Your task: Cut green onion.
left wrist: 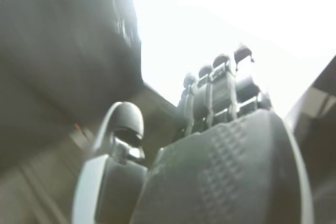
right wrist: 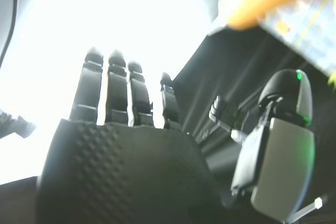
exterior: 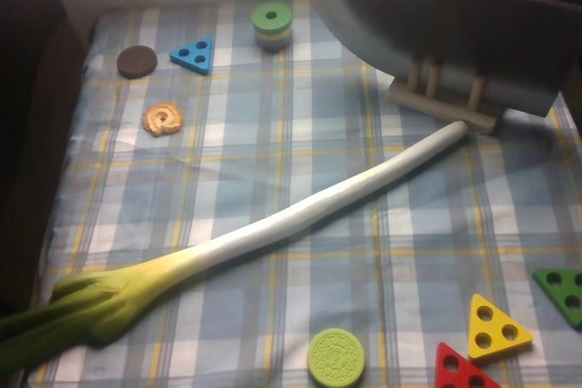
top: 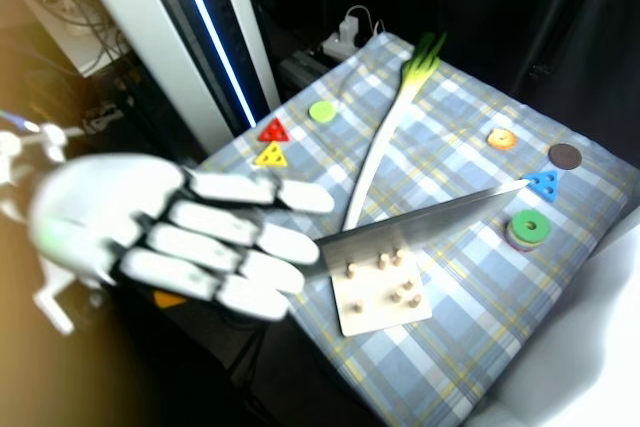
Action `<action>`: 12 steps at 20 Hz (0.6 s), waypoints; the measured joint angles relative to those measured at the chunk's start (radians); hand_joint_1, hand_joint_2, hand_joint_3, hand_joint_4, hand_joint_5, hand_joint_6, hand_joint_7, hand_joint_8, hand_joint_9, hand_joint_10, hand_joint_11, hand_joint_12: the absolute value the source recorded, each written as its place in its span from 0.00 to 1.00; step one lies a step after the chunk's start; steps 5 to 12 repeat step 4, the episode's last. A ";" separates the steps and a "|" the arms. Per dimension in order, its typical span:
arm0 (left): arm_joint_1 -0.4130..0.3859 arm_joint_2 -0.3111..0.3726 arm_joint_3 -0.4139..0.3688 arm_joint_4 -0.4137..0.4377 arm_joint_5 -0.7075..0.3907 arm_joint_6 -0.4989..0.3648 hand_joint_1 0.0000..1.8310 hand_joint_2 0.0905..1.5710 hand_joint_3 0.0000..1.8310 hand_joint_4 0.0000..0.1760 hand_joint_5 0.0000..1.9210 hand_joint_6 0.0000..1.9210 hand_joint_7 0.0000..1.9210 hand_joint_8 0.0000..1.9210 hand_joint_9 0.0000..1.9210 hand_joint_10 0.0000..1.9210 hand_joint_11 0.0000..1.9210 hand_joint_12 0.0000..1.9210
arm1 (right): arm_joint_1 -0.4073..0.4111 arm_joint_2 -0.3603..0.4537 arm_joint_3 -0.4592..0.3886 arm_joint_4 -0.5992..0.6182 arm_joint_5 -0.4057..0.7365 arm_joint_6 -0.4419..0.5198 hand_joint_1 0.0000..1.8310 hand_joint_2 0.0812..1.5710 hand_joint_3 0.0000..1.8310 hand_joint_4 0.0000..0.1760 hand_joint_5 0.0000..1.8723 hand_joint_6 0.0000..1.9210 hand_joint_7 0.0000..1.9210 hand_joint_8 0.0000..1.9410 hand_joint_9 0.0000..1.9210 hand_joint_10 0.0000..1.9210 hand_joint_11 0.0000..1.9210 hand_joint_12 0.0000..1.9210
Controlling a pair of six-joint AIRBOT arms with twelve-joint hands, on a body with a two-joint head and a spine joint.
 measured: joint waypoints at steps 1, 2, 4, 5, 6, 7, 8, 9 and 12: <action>0.005 -0.002 0.000 0.016 -0.024 -0.029 0.27 0.73 0.00 0.00 0.08 0.00 0.09 0.01 0.08 0.00 0.00 0.13 | -0.050 -0.006 -0.013 -0.001 0.080 0.032 0.30 0.60 0.00 0.85 0.11 0.01 0.15 0.00 0.13 0.01 0.11 0.04; 0.007 -0.006 0.003 0.030 -0.044 -0.046 0.28 0.73 0.00 0.00 0.09 0.00 0.13 0.01 0.12 0.01 0.00 0.29 | -0.066 -0.013 -0.014 -0.002 0.126 0.058 0.30 0.60 0.00 0.66 0.13 0.00 0.18 0.00 0.15 0.00 0.13 0.04; 0.007 -0.031 0.019 0.040 -0.095 -0.104 0.15 0.80 0.00 0.00 0.12 0.00 0.21 0.01 0.20 0.01 0.02 0.34 | -0.092 -0.023 -0.015 0.016 0.244 0.093 0.28 0.67 0.01 0.11 0.08 0.00 0.13 0.00 0.13 0.00 0.09 0.02; 0.007 -0.031 0.019 0.040 -0.095 -0.104 0.15 0.80 0.00 0.00 0.12 0.00 0.21 0.01 0.20 0.01 0.02 0.34 | -0.092 -0.023 -0.015 0.016 0.244 0.093 0.28 0.67 0.01 0.11 0.08 0.00 0.13 0.00 0.13 0.00 0.09 0.02; 0.007 -0.031 0.019 0.040 -0.095 -0.104 0.15 0.80 0.00 0.00 0.12 0.00 0.21 0.01 0.20 0.01 0.02 0.34 | -0.092 -0.023 -0.015 0.016 0.244 0.093 0.28 0.67 0.01 0.11 0.08 0.00 0.13 0.00 0.13 0.00 0.09 0.02; 0.007 -0.031 0.019 0.040 -0.095 -0.104 0.15 0.80 0.00 0.00 0.12 0.00 0.21 0.01 0.20 0.01 0.02 0.34 | -0.092 -0.023 -0.015 0.016 0.244 0.093 0.28 0.67 0.01 0.11 0.08 0.00 0.13 0.00 0.13 0.00 0.09 0.02; 0.007 -0.031 0.019 0.040 -0.095 -0.104 0.15 0.80 0.00 0.00 0.12 0.00 0.21 0.01 0.20 0.01 0.02 0.34 | -0.092 -0.023 -0.015 0.016 0.244 0.093 0.28 0.67 0.01 0.11 0.08 0.00 0.13 0.00 0.13 0.00 0.09 0.02; 0.007 -0.031 0.019 0.040 -0.095 -0.104 0.15 0.80 0.00 0.00 0.12 0.00 0.21 0.01 0.20 0.01 0.02 0.34 | -0.092 -0.023 -0.015 0.016 0.244 0.093 0.28 0.67 0.01 0.11 0.08 0.00 0.13 0.00 0.13 0.00 0.09 0.02; 0.007 -0.031 0.019 0.040 -0.095 -0.104 0.15 0.80 0.00 0.00 0.12 0.00 0.21 0.01 0.20 0.01 0.02 0.34 | -0.092 -0.023 -0.015 0.016 0.244 0.093 0.28 0.67 0.01 0.11 0.08 0.00 0.13 0.00 0.13 0.00 0.09 0.02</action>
